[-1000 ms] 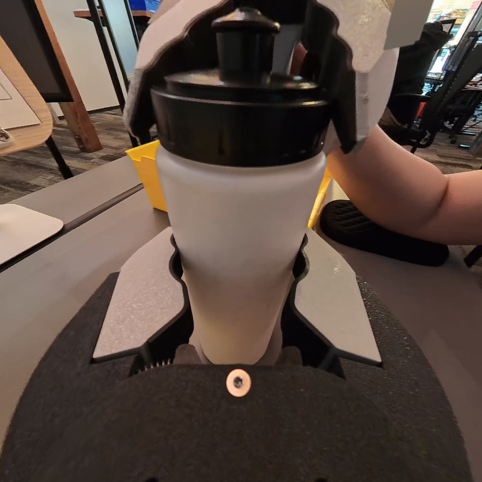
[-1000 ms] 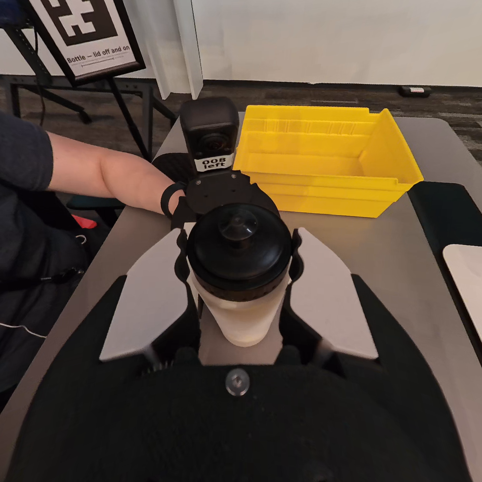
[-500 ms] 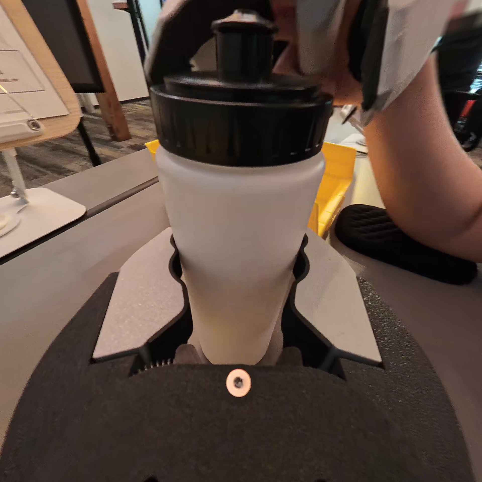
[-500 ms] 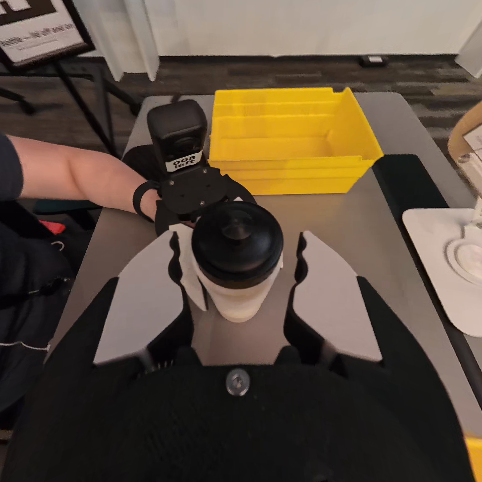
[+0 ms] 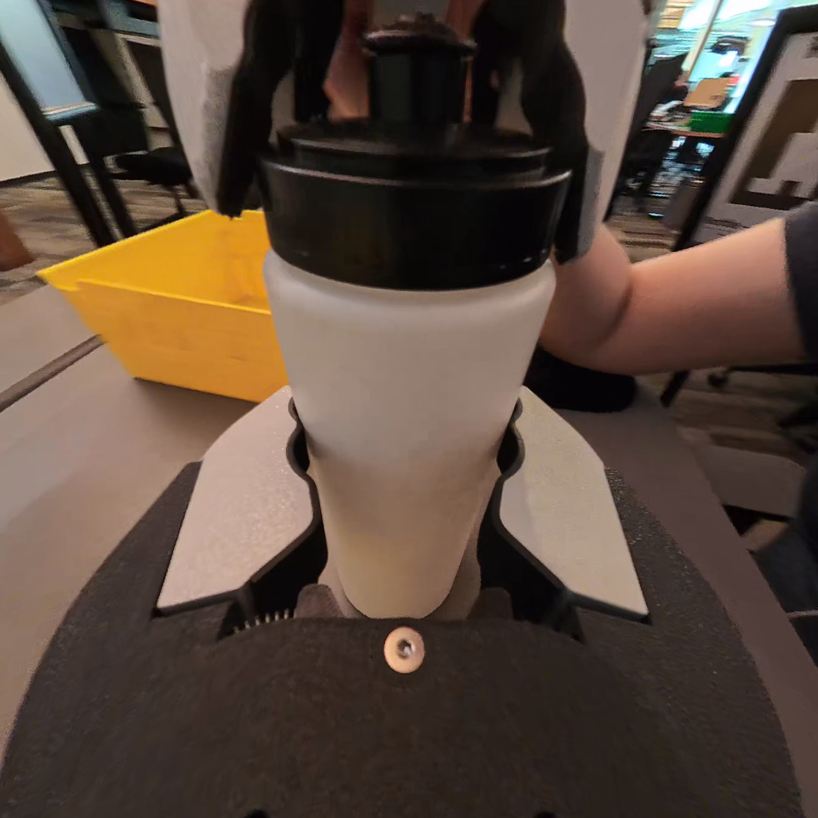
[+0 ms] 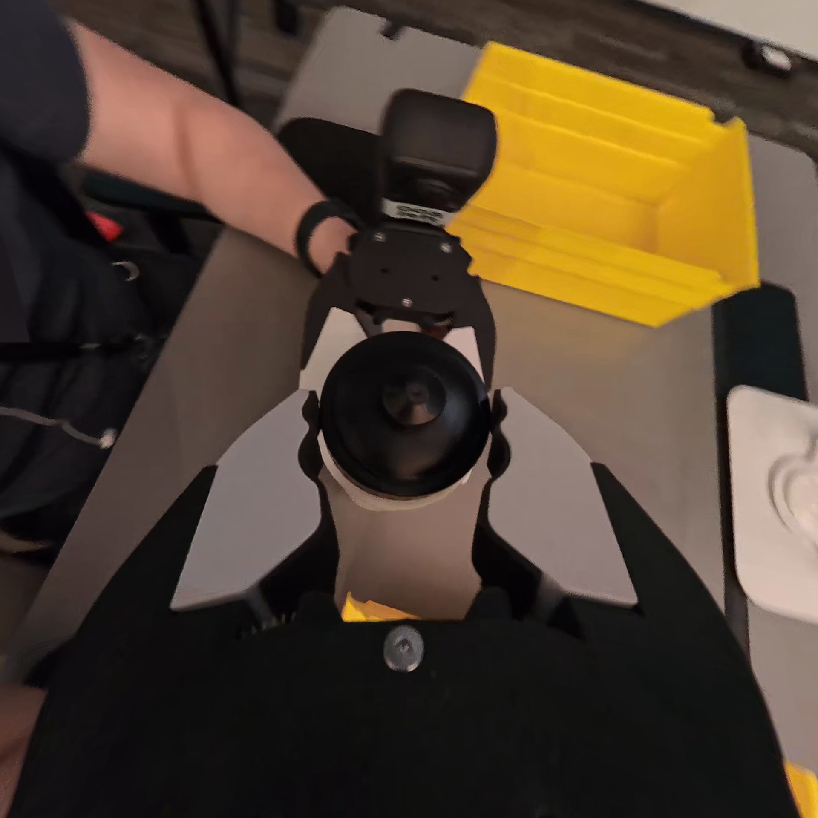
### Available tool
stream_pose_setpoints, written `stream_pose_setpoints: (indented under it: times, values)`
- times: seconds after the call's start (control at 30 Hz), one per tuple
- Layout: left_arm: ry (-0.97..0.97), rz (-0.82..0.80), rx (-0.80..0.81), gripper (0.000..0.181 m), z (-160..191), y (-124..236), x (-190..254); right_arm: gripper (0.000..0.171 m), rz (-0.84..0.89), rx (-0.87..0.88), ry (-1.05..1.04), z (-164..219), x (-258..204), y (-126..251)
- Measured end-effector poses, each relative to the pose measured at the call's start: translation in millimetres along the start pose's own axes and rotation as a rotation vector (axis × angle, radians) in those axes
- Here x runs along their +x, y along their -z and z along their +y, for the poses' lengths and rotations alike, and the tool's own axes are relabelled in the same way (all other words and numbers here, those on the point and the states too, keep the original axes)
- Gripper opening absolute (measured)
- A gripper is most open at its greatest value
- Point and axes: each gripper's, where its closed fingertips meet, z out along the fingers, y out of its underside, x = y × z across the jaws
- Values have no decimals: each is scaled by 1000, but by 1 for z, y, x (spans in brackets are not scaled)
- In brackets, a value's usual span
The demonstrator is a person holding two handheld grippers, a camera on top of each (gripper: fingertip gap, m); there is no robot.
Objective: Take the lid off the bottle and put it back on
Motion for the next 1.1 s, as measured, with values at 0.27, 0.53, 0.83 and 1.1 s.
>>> stream_pose_setpoints:
  times: [0.27,0.53,0.83,1.1]
  values:
    - [30,-199,8,86,0,8,-30,81,94,68,-174,-6,25,5]
    - [49,-282,4,86,0,11,-39,75,319,-113,-377,6,36,-5]
    - [-20,80,5,86,0,-1,17,75,-39,-46,-21,1,-13,1]
    - [30,-83,28,86,-1,2,-10,84,46,-7,-187,-3,8,1]
